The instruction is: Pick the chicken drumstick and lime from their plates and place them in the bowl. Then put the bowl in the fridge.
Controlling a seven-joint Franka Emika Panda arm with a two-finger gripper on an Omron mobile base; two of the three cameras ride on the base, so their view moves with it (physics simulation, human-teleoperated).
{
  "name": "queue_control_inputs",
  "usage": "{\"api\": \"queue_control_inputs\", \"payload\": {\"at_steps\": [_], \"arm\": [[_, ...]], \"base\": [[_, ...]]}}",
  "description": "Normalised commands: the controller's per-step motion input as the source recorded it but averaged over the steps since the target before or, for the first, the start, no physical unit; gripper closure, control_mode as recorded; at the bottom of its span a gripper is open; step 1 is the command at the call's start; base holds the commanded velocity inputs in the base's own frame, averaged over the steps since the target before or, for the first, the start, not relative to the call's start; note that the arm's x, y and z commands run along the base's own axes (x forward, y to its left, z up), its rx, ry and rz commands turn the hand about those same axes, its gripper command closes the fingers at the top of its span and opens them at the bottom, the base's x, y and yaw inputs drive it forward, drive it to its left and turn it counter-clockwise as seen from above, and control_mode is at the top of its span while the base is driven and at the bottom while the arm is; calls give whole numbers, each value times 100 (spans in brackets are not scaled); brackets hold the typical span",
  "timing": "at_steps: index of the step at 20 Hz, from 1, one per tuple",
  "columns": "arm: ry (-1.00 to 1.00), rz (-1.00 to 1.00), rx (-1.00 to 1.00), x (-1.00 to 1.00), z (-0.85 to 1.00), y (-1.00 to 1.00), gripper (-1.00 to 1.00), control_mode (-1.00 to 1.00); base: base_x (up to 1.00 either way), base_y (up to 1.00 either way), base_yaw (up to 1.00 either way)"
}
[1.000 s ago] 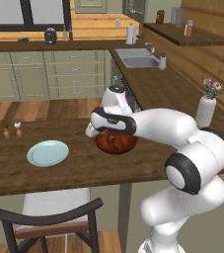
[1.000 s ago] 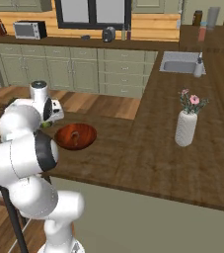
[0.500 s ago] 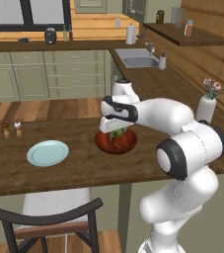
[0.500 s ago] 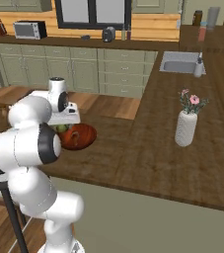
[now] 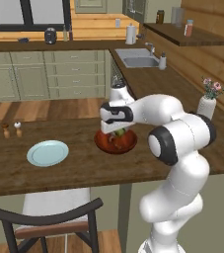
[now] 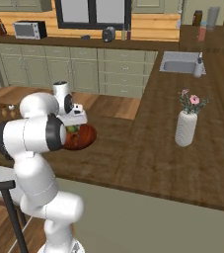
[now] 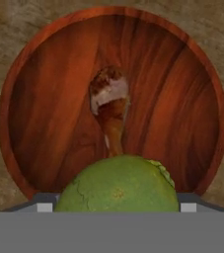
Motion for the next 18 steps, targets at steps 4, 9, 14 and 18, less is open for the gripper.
{"api": "queue_control_inputs", "payload": {"at_steps": [4,9,14,18], "arm": [[0,0,0,1,-16,-24,100,-100],[0,0,0,7,-36,-1,100,-100],[1,0,0,24,-39,0,100,-100],[0,0,0,29,-28,0,-100,-100]], "base": [[0,0,0],[0,0,0],[0,0,0],[0,0,0]]}}
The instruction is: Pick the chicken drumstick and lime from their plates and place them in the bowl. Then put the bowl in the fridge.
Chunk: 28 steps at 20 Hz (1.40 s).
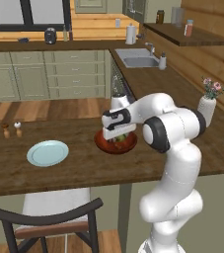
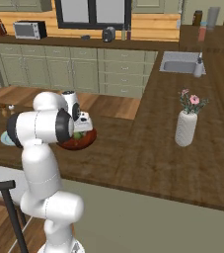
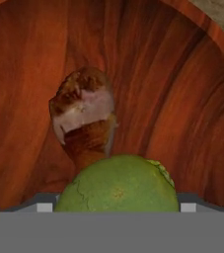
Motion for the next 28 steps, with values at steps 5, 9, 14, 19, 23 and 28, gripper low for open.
{"api": "queue_control_inputs", "payload": {"at_steps": [5,9,14,19,23,28], "arm": [[0,0,0,15,-15,0,-100,-100],[0,0,0,4,0,0,-100,-100],[0,0,0,1,1,0,-100,-100],[-1,0,0,0,19,0,-100,-100],[-10,0,0,-2,33,-2,-100,-100],[-3,-7,2,-11,40,-31,-100,-100]], "base": [[0,0,0],[0,0,0],[0,0,0],[0,0,0],[0,0,0],[0,0,0]]}}
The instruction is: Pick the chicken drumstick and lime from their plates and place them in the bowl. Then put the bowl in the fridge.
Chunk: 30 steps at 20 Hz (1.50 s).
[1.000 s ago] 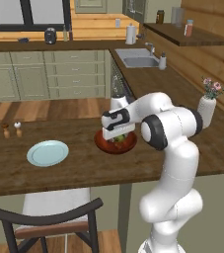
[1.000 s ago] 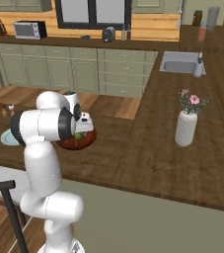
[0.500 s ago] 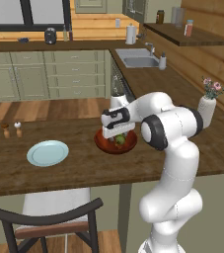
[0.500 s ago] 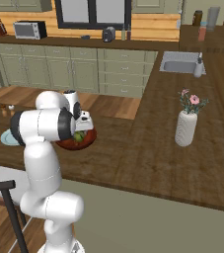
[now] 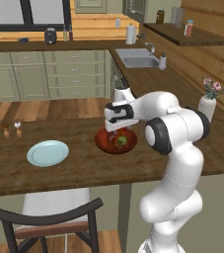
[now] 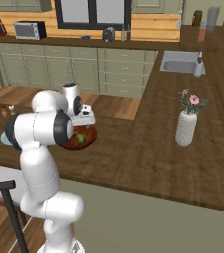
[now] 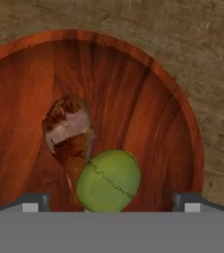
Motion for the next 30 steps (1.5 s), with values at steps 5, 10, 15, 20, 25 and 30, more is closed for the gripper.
{"api": "queue_control_inputs", "payload": {"at_steps": [5,10,15,20,25,30], "arm": [[-2,-21,14,-17,32,-50,-100,-100],[-1,-42,42,-47,17,-57,-100,-100],[0,-32,17,-80,-12,-7,-100,-100],[1,-4,11,6,-31,-18,-100,-100],[0,0,17,6,-38,-19,-100,-100],[0,0,11,14,-22,1,-100,-100]], "base": [[0,0,0],[0,0,0],[0,0,0],[0,0,0],[0,0,0],[0,0,0]]}}
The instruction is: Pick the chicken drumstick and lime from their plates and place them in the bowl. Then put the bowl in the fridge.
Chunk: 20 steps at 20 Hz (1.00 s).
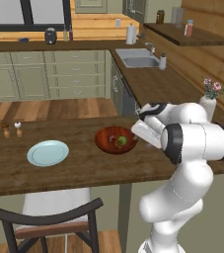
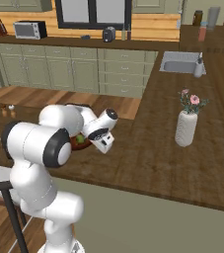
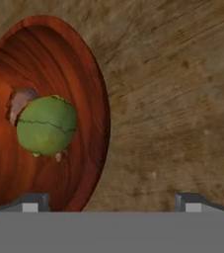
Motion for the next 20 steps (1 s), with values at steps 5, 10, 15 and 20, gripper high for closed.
{"api": "queue_control_inputs", "payload": {"at_steps": [5,10,15,20], "arm": [[0,0,2,44,-4,16,-100,-100],[1,0,0,44,-26,13,-100,-100],[7,-2,0,12,-38,21,-100,-100],[0,-2,0,4,-18,13,-100,-100]], "base": [[0,0,0],[0,0,0],[0,0,0],[0,0,0]]}}
